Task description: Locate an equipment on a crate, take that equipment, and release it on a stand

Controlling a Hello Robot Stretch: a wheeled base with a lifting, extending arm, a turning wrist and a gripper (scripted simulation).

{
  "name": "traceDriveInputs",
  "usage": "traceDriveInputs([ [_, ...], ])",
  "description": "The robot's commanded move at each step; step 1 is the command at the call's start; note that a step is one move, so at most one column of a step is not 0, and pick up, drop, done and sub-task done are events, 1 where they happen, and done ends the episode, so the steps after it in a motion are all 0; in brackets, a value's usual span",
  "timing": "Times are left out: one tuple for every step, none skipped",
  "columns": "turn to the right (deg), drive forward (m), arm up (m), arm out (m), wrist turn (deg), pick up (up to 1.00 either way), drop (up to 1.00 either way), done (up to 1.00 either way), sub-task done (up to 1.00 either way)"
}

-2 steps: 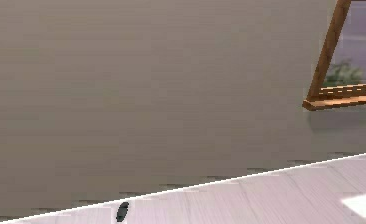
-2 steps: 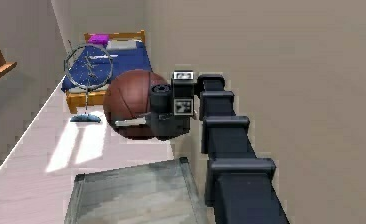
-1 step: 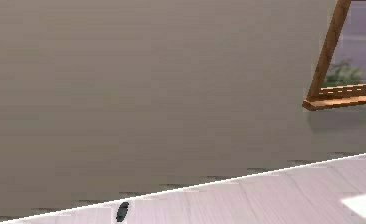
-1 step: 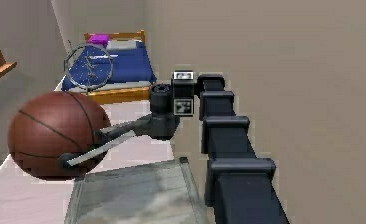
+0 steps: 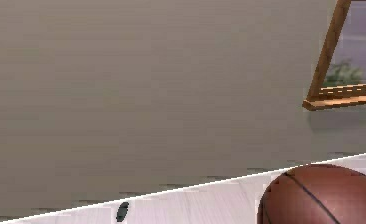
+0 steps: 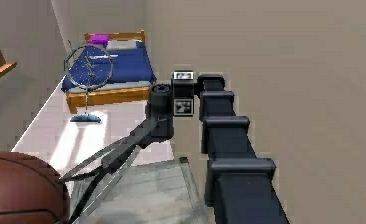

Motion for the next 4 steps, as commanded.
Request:
traceDriveInputs([
  [0.0, 0.00, 0.00, 0.00, -9.0, 0.00, 0.00, 0.00, 0.00],
  [0.0, 0.00, 0.00, -0.20, 0.0, 0.00, 0.00, 0.00, 0.00],
  [-42.0, 0.00, 0.00, 0.00, 0.0, 0.00, 0.00, 0.00, 0.00],
  [0.0, 0.40, 0.00, 0.00, 0.0, 0.00, 0.00, 0.00, 0.00],
])
